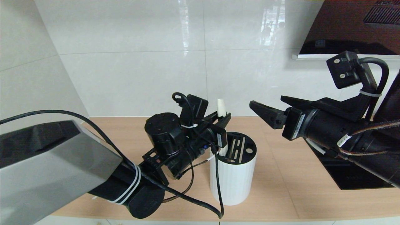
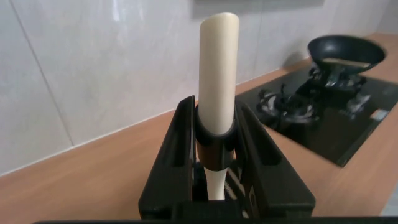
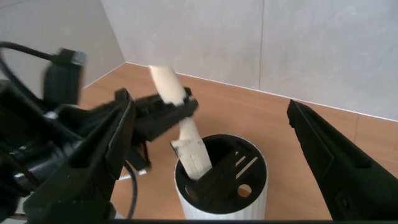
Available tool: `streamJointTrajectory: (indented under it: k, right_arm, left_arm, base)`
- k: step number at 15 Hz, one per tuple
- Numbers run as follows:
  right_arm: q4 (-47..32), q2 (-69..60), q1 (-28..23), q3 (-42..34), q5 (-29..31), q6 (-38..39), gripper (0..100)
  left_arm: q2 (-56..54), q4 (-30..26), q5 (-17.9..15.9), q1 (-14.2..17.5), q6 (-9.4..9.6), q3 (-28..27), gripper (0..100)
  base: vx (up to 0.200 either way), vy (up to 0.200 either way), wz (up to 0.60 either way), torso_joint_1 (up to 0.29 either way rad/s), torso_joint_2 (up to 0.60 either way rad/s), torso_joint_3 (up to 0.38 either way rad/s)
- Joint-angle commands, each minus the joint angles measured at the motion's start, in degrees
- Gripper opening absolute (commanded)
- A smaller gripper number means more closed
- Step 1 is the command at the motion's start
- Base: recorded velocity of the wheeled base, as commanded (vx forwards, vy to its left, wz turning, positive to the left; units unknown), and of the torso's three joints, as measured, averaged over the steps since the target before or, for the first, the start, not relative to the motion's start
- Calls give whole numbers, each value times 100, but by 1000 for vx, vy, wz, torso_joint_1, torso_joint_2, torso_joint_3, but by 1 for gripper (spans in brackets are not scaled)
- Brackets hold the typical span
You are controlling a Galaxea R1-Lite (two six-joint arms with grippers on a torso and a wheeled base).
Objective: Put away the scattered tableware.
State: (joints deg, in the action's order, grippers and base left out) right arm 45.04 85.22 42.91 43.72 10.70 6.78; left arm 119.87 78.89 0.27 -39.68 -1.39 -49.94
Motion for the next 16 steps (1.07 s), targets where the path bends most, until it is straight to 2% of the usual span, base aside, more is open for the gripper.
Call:
streamJointTrajectory:
  k: [1,7,16]
  right_arm:
    - [-4,29,7,5,2,-1,100]
    - [-4,29,16,-30,2,-1,100]
    - [4,56,16,-30,2,-1,100]
  left_arm:
    - [177,4,17,-22,7,-6,0]
    - [564,224,43,-75,16,-24,0]
    - [669,241,79,-75,51,-42,0]
  base:
    - [0,0,0,0,0,0]
    - [0,0,0,0,0,0]
    - [0,0,0,0,0,0]
